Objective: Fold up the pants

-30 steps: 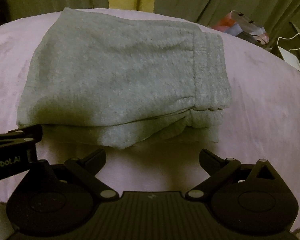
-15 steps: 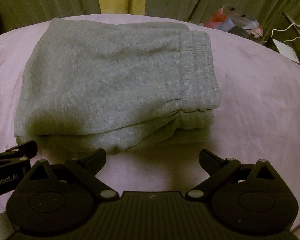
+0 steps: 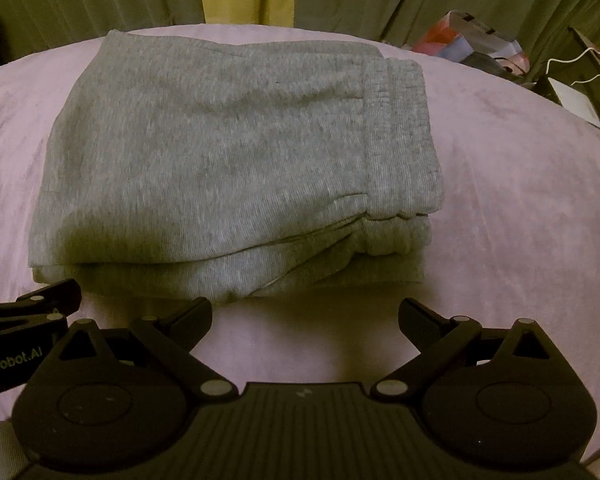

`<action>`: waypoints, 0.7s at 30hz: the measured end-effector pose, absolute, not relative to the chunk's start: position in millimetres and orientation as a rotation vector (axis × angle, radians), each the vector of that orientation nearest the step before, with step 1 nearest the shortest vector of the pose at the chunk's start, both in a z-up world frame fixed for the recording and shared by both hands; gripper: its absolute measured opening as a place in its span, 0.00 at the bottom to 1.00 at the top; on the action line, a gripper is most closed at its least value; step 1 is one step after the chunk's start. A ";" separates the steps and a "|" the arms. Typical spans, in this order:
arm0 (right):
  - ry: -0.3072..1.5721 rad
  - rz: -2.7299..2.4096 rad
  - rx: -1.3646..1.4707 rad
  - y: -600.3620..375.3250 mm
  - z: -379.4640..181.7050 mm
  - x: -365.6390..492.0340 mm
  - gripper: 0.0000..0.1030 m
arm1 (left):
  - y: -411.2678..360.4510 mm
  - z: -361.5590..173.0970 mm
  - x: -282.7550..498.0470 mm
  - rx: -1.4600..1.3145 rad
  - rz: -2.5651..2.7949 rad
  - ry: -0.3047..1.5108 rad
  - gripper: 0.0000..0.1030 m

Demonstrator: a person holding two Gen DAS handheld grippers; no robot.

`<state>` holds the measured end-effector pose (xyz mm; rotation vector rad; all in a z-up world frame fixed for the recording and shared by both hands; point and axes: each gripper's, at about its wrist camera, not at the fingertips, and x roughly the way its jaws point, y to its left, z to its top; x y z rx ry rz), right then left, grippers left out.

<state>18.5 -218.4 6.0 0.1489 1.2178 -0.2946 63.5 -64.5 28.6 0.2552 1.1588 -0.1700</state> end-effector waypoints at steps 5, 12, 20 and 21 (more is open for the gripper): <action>1.221 -0.296 0.146 -217.8 5.1 18.4 0.97 | -64.9 27.8 63.7 0.256 -0.171 1.162 0.93; 1.223 -0.299 0.148 -218.4 3.7 16.9 0.97 | -65.7 26.4 63.7 0.255 -0.171 1.166 0.93; 1.230 -0.303 0.149 -218.6 2.1 17.4 0.97 | -65.9 23.9 64.3 0.260 -0.175 1.172 0.93; 1.230 -0.304 0.149 -218.2 1.5 17.0 0.97 | -65.8 23.5 64.5 0.260 -0.176 1.173 0.93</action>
